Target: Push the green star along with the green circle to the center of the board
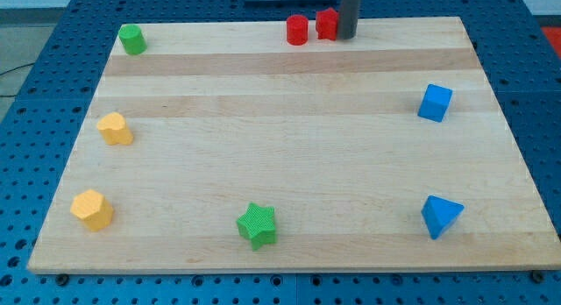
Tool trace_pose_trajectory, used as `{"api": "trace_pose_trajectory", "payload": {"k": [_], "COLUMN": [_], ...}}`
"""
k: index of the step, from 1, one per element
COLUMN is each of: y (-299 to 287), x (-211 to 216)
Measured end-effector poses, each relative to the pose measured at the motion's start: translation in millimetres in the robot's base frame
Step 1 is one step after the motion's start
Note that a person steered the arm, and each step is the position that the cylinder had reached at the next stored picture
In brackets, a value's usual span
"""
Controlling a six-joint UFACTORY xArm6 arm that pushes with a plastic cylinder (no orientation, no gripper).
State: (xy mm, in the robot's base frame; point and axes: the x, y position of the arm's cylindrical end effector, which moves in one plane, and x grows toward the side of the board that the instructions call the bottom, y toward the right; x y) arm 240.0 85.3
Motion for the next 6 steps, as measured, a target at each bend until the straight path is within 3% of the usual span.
{"api": "trace_pose_trajectory", "payload": {"k": [1,2,3,5,6], "y": [16,53,44,-112,-131], "x": [12,-35,-48,-46,-44]}}
